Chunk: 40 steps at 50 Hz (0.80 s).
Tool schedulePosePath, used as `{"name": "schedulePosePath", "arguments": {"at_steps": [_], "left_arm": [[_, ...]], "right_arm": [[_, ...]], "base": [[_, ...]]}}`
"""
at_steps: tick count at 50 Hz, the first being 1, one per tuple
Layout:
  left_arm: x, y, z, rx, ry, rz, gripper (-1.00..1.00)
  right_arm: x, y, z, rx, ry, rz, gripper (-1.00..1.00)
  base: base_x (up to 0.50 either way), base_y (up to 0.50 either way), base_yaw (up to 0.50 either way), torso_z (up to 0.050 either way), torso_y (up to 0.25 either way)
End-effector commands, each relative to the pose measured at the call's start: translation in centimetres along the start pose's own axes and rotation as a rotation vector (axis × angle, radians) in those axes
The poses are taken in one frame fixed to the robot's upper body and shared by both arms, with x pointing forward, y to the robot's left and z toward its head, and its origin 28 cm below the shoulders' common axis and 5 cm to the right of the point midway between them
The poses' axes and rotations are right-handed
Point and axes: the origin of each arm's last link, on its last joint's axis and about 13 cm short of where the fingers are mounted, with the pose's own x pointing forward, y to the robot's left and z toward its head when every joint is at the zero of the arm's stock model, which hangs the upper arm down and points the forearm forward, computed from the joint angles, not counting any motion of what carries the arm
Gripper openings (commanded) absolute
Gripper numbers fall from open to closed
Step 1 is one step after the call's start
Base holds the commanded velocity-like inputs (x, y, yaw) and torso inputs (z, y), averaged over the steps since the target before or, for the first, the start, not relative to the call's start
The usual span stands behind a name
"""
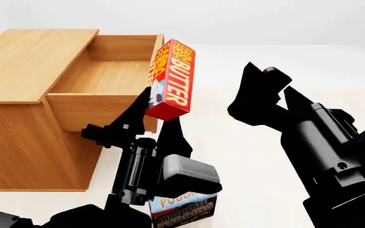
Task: Put the butter at the back in the top drawer of the cabinet and close it.
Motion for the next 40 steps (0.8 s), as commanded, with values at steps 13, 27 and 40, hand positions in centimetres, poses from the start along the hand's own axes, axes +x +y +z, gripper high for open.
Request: {"name": "schedulePosePath", "arguments": {"at_steps": [13, 27, 40], "left_arm": [[2.1, 5.7, -1.8, -0.038, 0.096, 0.144, -1.0], [2.4, 7.6, -2.2, -0.196, 0.156, 0.134, -1.0], [2.7, 7.9, -2.4, -0.32, 0.2, 0.112, -1.0]], "right_arm": [[1.5, -5.8, -2.4, -0.354, -0.169, -0.237, 1.0], [1.6, -6.7, -3.8, -0.671, -0.299, -0.308, 1.0], [1.7, -7.1, -5.0, -0.717, -0.3, -0.289, 1.0]], "base": [[0.0, 0.0, 0.0, 0.001, 0.001], [0.0, 0.0, 0.0, 0.0, 0.001], [0.0, 0.0, 0.0, 0.001, 0.002]]}}
